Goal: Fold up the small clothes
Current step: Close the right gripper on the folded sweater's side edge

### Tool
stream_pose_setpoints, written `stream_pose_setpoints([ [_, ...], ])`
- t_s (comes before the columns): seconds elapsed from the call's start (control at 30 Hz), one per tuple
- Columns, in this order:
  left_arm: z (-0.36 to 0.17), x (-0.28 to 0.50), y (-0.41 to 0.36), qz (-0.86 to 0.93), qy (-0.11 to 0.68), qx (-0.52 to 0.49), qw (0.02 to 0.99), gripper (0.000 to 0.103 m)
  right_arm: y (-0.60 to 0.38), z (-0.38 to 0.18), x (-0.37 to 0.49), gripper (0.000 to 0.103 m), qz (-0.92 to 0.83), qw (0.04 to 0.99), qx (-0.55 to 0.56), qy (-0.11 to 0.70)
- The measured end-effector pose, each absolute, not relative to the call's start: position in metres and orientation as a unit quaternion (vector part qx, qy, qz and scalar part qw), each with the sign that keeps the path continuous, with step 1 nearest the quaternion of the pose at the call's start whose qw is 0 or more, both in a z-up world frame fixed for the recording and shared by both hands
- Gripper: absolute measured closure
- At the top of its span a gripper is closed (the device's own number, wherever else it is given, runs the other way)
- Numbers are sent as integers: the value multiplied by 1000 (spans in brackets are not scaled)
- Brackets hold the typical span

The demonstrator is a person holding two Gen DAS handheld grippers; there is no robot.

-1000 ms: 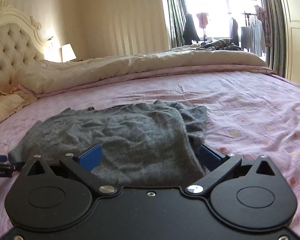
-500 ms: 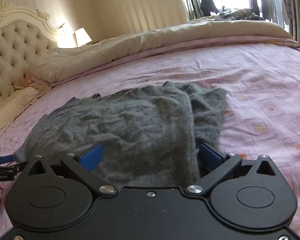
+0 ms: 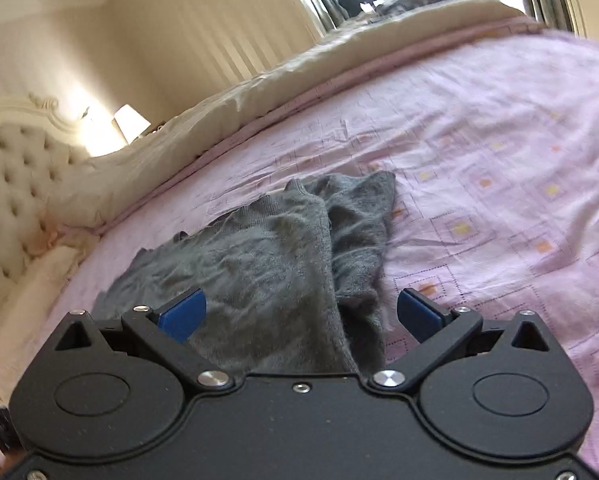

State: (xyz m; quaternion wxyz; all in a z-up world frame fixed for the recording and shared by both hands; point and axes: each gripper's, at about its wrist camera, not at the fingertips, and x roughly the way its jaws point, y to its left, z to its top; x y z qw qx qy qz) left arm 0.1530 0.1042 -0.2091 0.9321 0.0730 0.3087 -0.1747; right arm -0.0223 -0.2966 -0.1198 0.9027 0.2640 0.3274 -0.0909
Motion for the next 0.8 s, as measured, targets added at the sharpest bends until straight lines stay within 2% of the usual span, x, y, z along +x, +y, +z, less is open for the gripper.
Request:
stream_pose_setpoints([
  [0.1,-207,153,106,-177,311,62,932,0,-302,-137,-10,1,-89,890,284,346],
  [0.27,-187,154,111,-189,348,16,918,3,-300,-145,-1,0,-70,897,291,325],
  [0.37,-157,151,105,-195,333,-13,923,4,-300,-149,6,0,-61,898,295,320],
  [0.53,-122,168,62,-240,318,0,917,4,-299,-152,12,0,-54,901,290,318],
  [0.8,-146,209,-25,-261,381,31,887,4,-303,-152,10,0,-40,901,291,319],
])
